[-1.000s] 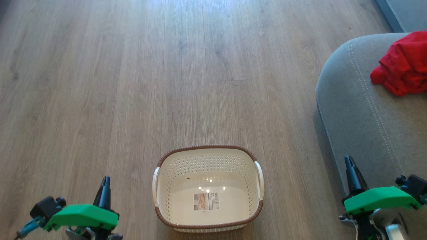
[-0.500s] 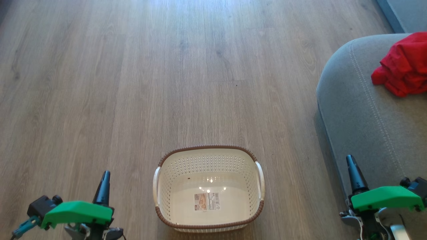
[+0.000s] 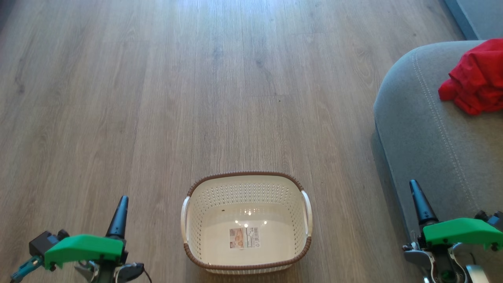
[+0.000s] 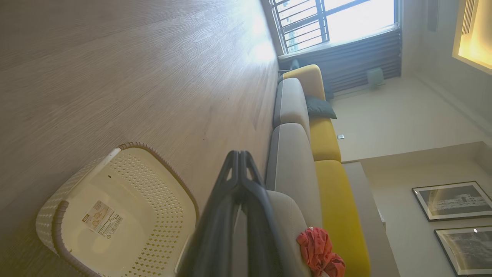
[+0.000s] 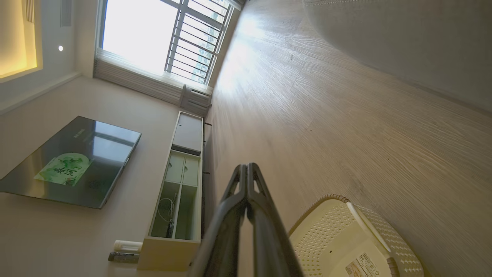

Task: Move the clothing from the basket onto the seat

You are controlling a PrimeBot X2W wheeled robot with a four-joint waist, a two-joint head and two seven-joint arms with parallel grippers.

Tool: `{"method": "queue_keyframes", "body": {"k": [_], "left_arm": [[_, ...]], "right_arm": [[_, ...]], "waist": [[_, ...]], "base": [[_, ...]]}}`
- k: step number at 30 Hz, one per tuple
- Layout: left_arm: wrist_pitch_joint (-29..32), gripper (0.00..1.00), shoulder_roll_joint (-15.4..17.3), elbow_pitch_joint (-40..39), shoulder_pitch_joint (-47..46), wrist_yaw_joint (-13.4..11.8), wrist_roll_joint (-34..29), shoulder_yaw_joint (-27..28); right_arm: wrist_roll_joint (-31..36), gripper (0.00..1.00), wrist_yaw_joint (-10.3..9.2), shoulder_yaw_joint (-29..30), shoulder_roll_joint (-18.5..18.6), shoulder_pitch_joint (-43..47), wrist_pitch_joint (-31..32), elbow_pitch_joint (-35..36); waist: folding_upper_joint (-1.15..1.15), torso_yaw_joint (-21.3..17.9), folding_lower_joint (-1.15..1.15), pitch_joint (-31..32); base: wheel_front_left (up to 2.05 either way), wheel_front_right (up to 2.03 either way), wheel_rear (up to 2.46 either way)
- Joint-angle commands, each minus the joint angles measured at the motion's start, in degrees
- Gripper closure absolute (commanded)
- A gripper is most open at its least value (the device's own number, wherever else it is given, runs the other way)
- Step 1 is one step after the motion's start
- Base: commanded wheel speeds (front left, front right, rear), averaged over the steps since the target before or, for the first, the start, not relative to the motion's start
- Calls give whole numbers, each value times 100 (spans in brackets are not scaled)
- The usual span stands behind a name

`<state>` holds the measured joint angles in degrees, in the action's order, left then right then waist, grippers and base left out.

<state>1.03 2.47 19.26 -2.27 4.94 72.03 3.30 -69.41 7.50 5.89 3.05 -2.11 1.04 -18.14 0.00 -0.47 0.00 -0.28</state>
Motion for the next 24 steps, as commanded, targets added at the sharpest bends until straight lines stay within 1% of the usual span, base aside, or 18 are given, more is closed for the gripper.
{"method": "queue_keyframes", "body": {"k": [1, 2, 24], "left_arm": [[67, 100, 40, -247, -313, 76, 204, 172], [67, 100, 40, -247, -313, 76, 204, 172], [446, 100, 41, -462, -376, 217, 1628, 292]], "right_arm": [[-229, 100, 0, -56, 4, -340, 56, 241], [-229, 100, 0, -56, 4, -340, 56, 241], [-1840, 100, -1, 39, -13, -394, 442, 376]], "waist": [[0, 3, 0, 0], [0, 3, 0, 0], [0, 37, 0, 8]], "base": [[0, 0, 0], [0, 0, 0], [0, 0, 0]]}}
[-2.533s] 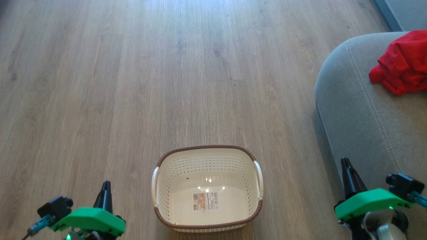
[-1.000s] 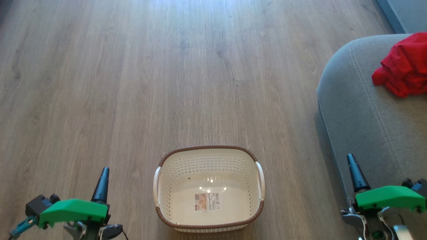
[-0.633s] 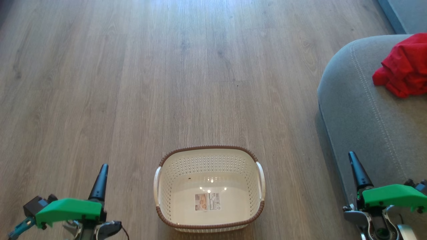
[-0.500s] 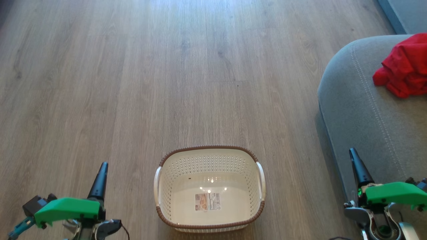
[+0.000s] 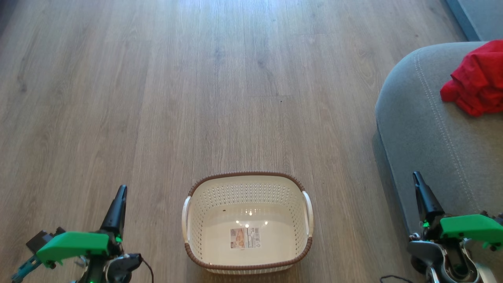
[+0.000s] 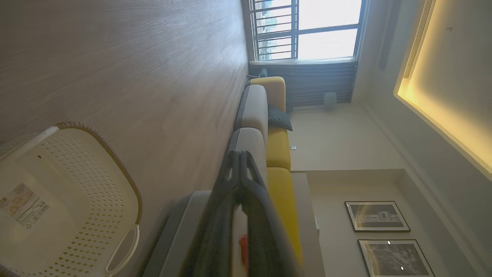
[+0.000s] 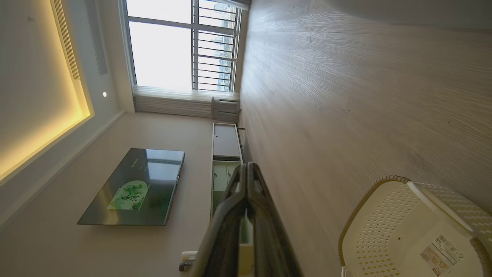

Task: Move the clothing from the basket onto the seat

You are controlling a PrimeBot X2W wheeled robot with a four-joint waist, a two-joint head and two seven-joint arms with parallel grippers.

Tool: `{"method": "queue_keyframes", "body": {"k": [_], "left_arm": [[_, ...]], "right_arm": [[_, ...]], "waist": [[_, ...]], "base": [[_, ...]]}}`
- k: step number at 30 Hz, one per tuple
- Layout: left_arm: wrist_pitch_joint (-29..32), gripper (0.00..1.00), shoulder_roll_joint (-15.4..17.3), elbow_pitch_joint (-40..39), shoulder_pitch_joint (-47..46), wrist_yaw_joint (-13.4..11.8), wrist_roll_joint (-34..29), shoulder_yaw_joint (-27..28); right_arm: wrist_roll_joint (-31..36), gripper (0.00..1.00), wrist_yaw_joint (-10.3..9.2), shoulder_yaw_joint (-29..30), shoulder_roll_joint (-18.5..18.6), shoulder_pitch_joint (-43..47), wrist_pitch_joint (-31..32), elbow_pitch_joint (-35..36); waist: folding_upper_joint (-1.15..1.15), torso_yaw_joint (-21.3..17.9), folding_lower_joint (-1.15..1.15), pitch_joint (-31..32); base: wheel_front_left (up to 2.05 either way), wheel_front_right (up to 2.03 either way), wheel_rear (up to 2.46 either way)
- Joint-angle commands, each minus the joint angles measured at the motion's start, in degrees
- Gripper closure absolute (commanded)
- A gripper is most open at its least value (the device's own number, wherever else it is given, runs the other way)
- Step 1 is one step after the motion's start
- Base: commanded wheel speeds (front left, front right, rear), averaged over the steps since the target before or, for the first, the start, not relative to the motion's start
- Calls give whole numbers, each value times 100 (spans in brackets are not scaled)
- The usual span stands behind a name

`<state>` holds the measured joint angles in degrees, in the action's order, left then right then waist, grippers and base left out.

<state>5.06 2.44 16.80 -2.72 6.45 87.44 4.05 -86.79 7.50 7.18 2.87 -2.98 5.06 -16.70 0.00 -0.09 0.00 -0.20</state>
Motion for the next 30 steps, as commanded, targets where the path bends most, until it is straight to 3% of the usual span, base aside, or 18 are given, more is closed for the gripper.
{"method": "queue_keyframes", "body": {"k": [1, 7, 30], "left_arm": [[59, 100, 43, -225, -334, 71, 150, 222], [144, 100, 43, -273, -348, 103, 472, 249], [144, 100, 43, -274, -348, 103, 472, 248]], "right_arm": [[-173, 100, -1, -86, 4, -309, 57, 238], [-536, 100, -1, -64, 0, -321, 144, 268], [-537, 100, -1, -65, 0, -321, 144, 268]], "waist": [[0, 2, 0, 1], [0, 9, 0, 2], [0, 9, 0, 2]], "base": [[0, 0, 0], [0, 0, 0], [0, 0, 0]]}}
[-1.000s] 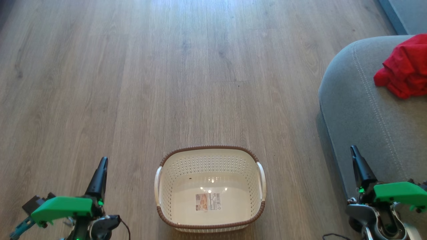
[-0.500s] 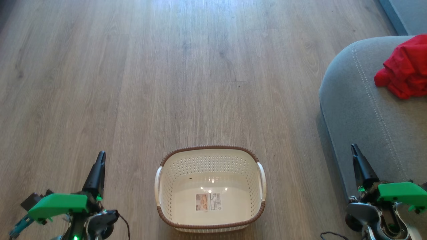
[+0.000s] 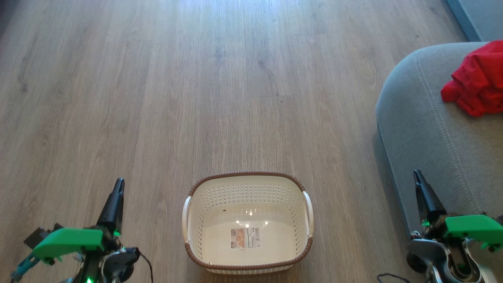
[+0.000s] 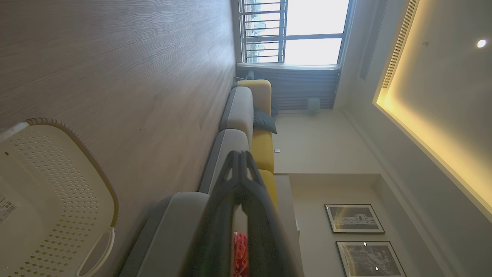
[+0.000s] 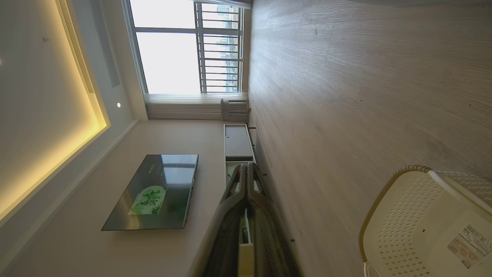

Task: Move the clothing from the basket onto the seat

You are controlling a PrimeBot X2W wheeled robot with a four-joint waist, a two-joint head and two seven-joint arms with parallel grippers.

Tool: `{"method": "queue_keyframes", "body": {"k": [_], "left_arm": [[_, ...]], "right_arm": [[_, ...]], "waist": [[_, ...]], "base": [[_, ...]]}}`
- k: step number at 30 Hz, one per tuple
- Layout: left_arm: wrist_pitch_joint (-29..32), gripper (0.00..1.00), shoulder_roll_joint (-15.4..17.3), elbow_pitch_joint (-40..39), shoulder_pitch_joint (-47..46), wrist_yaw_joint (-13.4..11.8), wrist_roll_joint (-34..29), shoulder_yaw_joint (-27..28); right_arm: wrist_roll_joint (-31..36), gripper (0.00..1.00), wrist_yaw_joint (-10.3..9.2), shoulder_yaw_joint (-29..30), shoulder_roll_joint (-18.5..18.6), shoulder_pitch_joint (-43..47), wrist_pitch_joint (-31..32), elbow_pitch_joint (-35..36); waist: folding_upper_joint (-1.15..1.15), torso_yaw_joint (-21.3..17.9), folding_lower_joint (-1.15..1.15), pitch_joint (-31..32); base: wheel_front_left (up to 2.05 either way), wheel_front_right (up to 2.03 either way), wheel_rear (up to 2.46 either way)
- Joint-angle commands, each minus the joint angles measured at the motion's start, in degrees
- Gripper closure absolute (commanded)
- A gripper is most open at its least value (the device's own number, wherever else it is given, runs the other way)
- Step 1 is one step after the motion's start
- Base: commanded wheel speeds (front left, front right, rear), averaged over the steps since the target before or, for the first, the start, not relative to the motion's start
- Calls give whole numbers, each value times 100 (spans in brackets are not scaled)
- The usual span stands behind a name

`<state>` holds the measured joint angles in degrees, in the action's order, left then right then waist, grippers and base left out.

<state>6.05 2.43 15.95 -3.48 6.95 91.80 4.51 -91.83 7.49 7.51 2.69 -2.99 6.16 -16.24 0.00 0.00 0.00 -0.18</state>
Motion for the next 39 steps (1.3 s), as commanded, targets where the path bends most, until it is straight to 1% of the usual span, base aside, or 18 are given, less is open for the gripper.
{"method": "queue_keyframes", "body": {"k": [1, 39], "left_arm": [[45, 100, 44, -189, -272, 54, 36, 202], [44, 100, 44, -189, -271, 54, 37, 201]], "right_arm": [[-33, 100, 0, -98, 19, -320, 34, 222], [-34, 100, 0, -99, 19, -320, 33, 222]], "waist": [[0, 0, 0, 0], [0, 0, 0, 0]], "base": [[0, 0, 0], [0, 0, 0]]}}
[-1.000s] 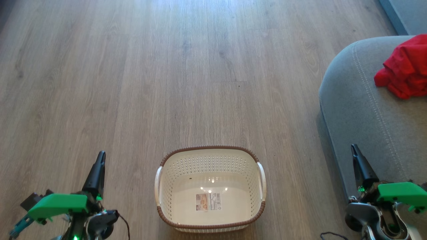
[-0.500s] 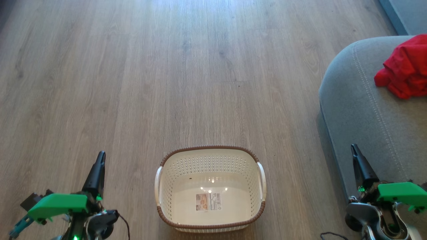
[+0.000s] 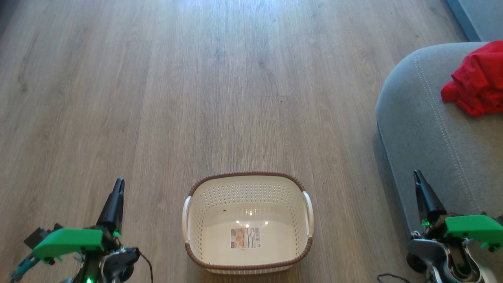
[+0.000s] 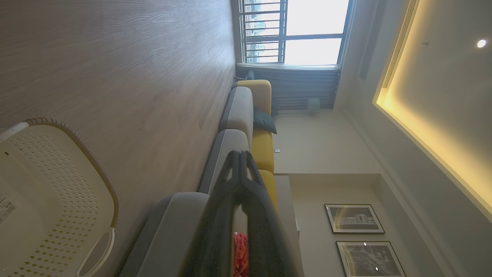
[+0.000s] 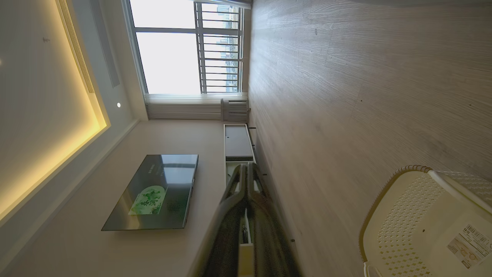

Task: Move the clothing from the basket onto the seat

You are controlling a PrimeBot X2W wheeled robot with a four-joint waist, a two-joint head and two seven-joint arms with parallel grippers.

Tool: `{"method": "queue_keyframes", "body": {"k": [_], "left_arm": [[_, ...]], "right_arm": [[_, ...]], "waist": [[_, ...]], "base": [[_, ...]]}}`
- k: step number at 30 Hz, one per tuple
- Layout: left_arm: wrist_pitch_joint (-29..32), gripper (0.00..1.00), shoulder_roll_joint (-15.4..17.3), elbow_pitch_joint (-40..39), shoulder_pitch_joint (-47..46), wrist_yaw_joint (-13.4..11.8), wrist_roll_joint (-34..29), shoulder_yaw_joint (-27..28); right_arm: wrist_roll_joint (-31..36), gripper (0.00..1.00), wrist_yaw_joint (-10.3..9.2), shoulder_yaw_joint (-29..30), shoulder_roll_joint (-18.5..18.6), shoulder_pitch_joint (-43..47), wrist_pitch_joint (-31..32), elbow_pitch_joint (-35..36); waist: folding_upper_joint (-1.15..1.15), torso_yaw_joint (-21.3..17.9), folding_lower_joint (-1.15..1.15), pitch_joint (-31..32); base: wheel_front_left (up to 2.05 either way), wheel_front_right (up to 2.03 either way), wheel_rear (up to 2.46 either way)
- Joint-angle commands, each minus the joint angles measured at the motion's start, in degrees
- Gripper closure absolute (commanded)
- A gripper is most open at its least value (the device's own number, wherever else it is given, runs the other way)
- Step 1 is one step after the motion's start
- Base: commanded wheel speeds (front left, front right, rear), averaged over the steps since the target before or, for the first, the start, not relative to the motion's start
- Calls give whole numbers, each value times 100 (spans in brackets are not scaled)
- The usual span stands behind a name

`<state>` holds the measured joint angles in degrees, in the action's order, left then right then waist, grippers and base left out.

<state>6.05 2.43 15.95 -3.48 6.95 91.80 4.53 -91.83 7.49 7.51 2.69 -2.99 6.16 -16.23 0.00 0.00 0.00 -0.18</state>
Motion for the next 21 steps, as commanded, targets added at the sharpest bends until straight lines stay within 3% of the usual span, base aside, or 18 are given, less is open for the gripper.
{"method": "queue_keyframes", "body": {"k": [1, 21], "left_arm": [[44, 100, 44, -189, -271, 54, 37, 199], [44, 100, 44, -190, -271, 54, 37, 199]], "right_arm": [[-34, 100, 0, -99, 19, -319, 33, 221], [-34, 100, 0, -99, 19, -319, 33, 221]], "waist": [[0, 0, 0, 0], [0, 0, 0, 0]], "base": [[0, 0, 0], [0, 0, 0]]}}
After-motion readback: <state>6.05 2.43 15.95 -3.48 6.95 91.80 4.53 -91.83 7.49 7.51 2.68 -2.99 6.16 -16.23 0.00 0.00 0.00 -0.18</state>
